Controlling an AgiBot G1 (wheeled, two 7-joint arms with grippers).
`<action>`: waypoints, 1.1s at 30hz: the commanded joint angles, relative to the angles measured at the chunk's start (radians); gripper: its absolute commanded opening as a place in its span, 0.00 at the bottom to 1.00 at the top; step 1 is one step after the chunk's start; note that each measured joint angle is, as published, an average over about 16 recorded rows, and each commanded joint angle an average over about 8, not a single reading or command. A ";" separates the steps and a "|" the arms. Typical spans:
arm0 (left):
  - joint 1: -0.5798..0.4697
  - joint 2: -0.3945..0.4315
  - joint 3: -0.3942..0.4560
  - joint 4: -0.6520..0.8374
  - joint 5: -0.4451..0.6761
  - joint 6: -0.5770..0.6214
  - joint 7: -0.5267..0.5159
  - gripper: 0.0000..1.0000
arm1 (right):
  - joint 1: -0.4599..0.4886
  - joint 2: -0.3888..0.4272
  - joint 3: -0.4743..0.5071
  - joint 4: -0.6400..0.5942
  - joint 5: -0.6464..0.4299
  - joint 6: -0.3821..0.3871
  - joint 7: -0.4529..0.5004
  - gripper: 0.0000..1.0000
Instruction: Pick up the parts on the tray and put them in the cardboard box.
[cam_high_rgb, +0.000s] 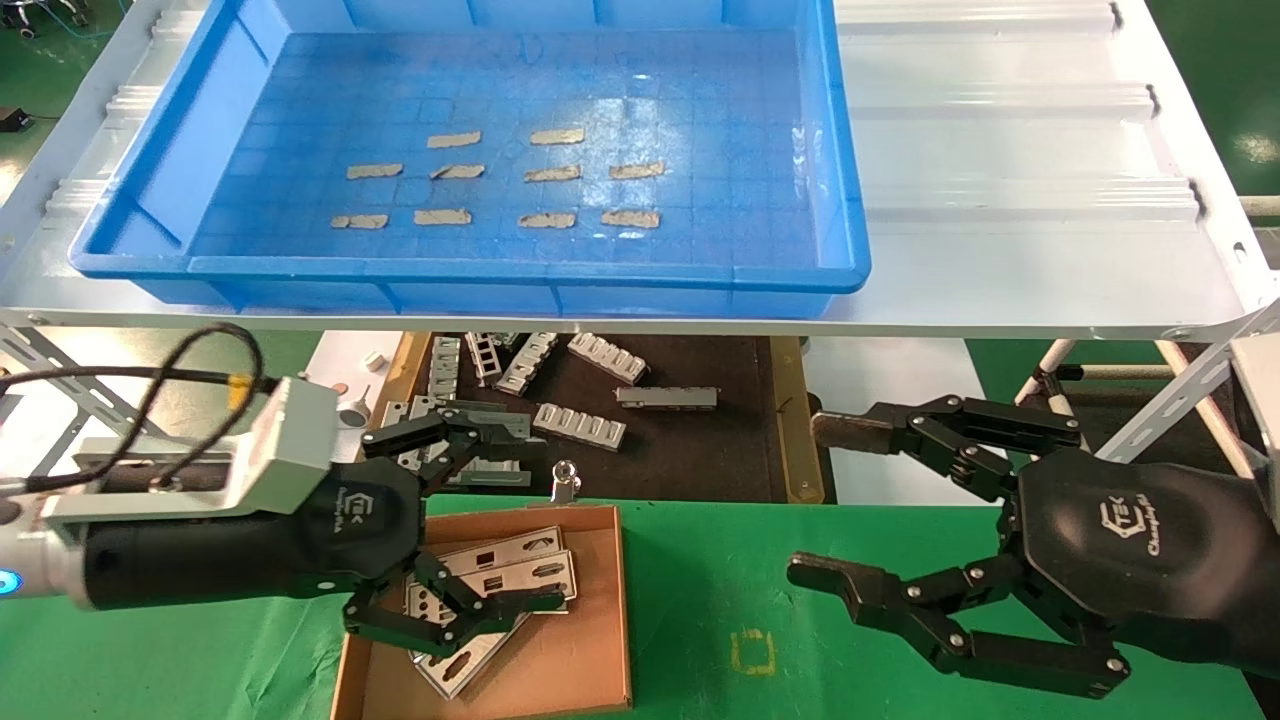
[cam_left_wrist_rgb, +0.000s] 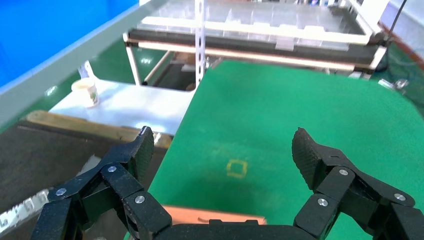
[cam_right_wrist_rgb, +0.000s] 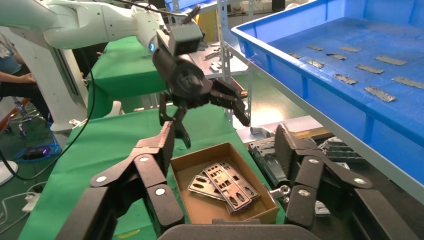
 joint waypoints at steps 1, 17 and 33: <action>0.015 -0.009 -0.024 -0.025 -0.011 0.004 -0.019 1.00 | 0.000 0.000 0.000 0.000 0.000 0.000 0.000 1.00; 0.132 -0.081 -0.215 -0.223 -0.104 0.036 -0.171 1.00 | 0.000 0.000 0.000 0.000 0.000 0.000 0.000 1.00; 0.196 -0.120 -0.319 -0.329 -0.156 0.054 -0.247 1.00 | 0.000 0.000 0.000 0.000 0.000 0.000 0.000 1.00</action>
